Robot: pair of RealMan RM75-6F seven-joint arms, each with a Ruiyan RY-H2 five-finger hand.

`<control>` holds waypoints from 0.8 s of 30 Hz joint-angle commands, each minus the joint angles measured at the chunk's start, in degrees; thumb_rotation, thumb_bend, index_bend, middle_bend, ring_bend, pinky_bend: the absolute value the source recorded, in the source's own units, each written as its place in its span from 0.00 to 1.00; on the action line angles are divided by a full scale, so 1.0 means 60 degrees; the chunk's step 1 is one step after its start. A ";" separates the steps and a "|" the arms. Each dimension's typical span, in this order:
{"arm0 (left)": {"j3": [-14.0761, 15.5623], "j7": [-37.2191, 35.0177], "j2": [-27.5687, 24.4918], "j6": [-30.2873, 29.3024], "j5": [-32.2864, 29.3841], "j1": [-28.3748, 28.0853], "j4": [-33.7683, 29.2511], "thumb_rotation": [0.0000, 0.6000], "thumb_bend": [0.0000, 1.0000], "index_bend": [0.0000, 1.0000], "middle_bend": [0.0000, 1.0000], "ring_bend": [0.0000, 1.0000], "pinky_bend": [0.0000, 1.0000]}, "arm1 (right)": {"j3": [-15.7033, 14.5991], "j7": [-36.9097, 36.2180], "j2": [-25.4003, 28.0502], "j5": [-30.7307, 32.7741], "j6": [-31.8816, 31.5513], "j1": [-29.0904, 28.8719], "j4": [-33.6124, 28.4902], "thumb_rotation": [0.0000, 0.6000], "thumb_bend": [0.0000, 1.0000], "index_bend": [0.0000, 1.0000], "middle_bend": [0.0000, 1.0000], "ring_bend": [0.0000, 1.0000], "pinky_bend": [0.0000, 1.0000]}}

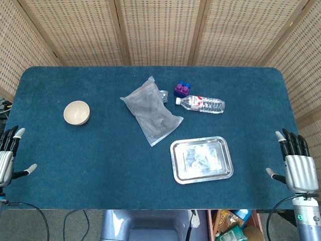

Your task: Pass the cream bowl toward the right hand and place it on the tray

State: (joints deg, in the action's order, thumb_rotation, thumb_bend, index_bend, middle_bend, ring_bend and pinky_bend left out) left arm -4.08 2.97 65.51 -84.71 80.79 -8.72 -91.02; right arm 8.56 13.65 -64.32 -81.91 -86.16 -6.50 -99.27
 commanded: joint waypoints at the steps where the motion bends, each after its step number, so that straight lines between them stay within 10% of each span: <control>1: 0.0006 -0.0014 -0.0003 0.0052 -0.0005 0.0005 0.0023 1.00 0.00 0.00 0.00 0.00 0.00 | 0.0009 -0.0033 0.0003 0.0001 -0.0026 0.0007 -0.0010 1.00 0.00 0.00 0.00 0.00 0.00; 9: -0.0374 0.0081 0.0197 0.0805 -0.0311 -0.0536 0.0446 1.00 0.00 0.00 0.00 0.00 0.00 | 0.0091 -0.0163 0.0022 0.0135 -0.0022 -0.0024 0.0053 1.00 0.00 0.00 0.00 0.00 0.00; 24: -0.1161 -0.2510 0.2732 0.5213 -0.0259 -0.4224 0.6054 1.00 0.00 0.13 0.00 0.00 0.00 | 0.0604 -0.0119 -0.0318 0.1288 0.0591 -0.0489 0.0775 1.00 0.00 0.00 0.00 0.00 0.00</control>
State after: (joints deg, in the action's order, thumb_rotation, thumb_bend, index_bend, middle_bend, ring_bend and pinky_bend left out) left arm -10.57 -9.87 78.76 -57.06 79.25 -30.75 -58.85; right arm 12.05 12.90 -66.10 -74.38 -82.75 -9.32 -94.78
